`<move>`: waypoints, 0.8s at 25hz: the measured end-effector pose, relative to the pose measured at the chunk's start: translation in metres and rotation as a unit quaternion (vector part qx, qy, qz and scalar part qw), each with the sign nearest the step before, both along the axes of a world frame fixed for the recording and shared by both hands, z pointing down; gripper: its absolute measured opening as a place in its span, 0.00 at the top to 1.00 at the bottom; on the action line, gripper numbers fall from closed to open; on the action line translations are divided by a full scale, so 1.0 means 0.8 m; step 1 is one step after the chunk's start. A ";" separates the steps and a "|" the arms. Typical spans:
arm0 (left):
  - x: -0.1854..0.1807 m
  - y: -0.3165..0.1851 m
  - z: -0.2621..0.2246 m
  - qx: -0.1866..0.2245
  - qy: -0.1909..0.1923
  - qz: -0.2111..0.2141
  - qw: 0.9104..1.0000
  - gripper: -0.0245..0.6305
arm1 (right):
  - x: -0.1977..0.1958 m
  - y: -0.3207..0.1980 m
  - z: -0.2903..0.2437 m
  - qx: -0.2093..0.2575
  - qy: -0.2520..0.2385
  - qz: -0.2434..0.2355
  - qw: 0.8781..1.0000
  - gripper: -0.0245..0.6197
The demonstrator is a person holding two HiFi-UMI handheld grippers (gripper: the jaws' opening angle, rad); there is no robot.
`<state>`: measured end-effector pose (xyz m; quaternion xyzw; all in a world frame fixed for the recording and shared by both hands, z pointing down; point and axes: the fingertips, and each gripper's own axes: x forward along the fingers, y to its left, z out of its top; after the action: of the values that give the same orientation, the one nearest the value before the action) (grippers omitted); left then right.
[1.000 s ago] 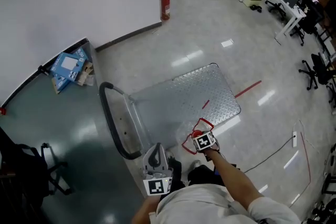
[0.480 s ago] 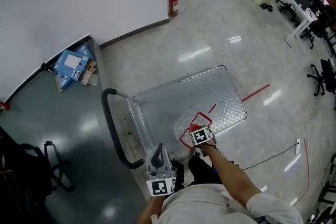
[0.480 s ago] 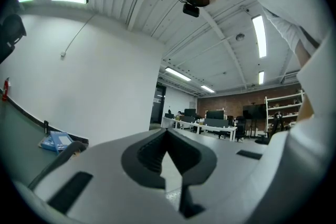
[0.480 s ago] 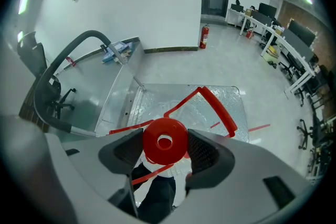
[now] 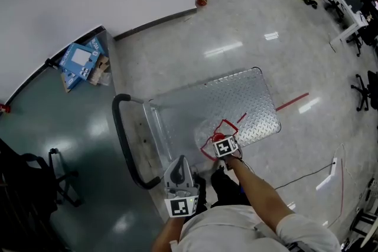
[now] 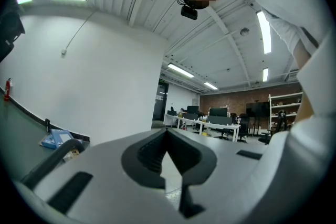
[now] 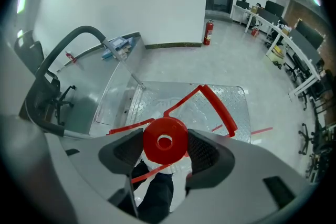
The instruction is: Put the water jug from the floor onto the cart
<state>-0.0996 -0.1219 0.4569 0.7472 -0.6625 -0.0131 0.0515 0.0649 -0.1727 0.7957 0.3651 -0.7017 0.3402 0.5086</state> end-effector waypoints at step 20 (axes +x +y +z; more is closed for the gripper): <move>-0.012 0.000 0.003 0.000 0.001 -0.008 1.000 0.96 | -0.010 -0.007 -0.001 0.014 0.009 -0.029 0.999 0.54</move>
<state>-0.1091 -0.1219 0.4593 0.7416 -0.6686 -0.0144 0.0526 0.0568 -0.1783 0.7947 0.3546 -0.7117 0.3123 0.5199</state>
